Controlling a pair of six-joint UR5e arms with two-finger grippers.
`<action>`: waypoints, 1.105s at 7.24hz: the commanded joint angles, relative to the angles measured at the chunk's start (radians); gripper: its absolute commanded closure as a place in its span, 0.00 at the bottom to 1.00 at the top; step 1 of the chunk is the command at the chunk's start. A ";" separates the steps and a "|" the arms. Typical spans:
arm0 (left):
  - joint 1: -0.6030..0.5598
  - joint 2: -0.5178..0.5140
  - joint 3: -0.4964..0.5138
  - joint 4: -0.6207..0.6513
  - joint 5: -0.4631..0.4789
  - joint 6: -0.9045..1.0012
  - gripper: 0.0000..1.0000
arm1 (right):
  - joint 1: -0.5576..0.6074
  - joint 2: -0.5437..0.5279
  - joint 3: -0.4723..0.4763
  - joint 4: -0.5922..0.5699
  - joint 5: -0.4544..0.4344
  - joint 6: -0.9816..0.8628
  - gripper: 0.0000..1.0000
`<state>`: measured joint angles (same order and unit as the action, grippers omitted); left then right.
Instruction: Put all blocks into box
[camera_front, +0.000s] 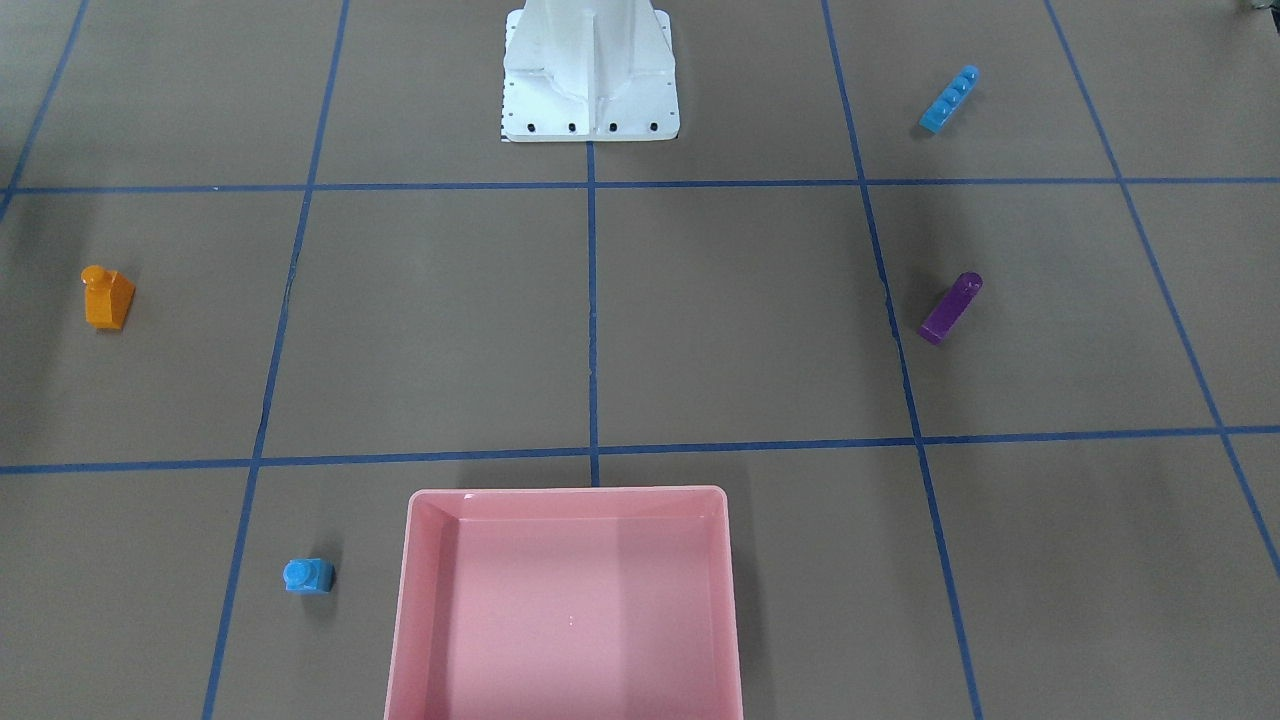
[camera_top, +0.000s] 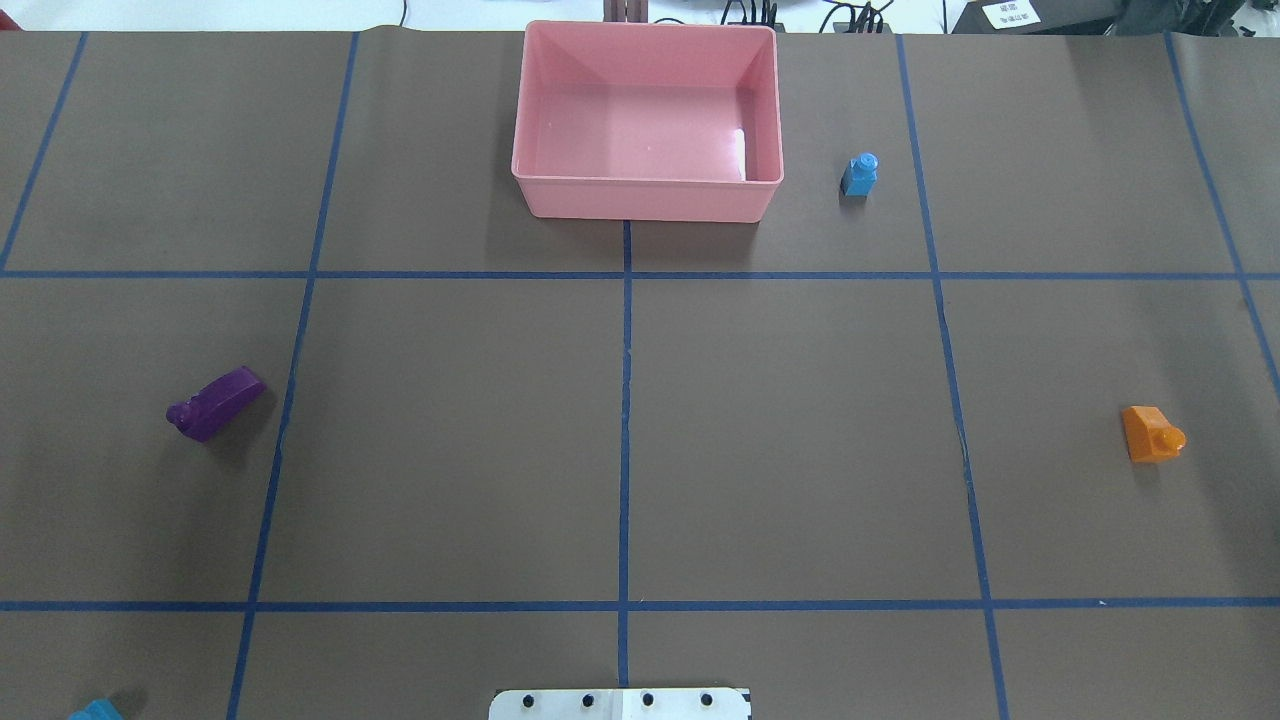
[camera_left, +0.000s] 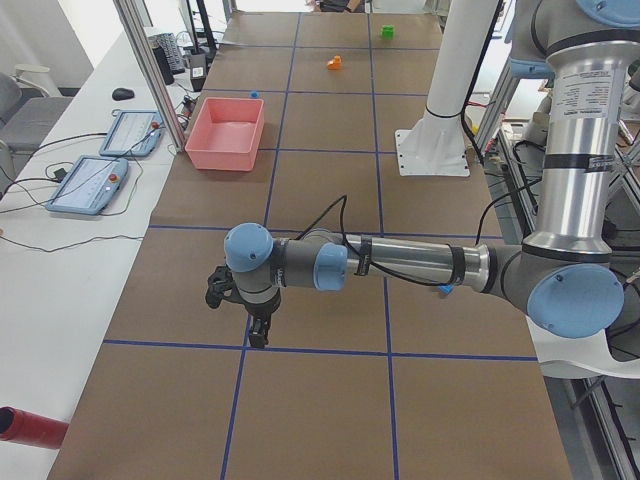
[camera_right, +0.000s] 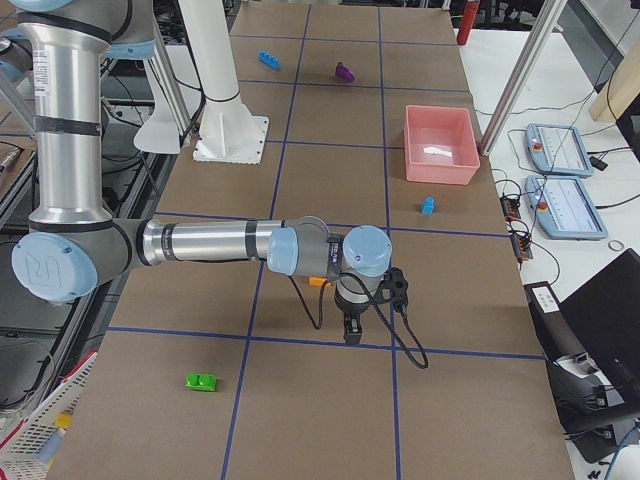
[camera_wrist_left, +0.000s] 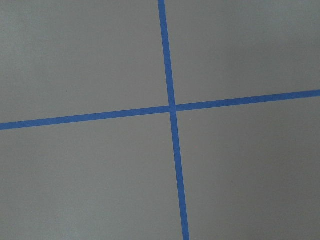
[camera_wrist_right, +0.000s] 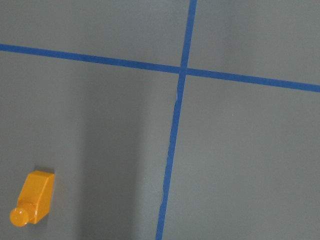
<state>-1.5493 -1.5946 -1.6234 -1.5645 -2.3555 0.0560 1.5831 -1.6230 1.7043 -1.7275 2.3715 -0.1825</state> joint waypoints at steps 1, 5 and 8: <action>0.000 -0.014 -0.009 0.001 0.001 -0.007 0.00 | 0.000 0.011 0.008 0.000 0.000 0.002 0.00; 0.065 -0.083 -0.071 -0.049 -0.011 -0.010 0.00 | -0.064 0.063 0.092 -0.001 0.045 0.031 0.00; 0.132 -0.111 -0.072 -0.120 -0.008 -0.128 0.00 | -0.226 0.028 0.115 0.160 0.021 0.339 0.00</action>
<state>-1.4382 -1.6969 -1.6944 -1.6515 -2.3651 -0.0353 1.4418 -1.5826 1.8085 -1.6655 2.4397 -0.0199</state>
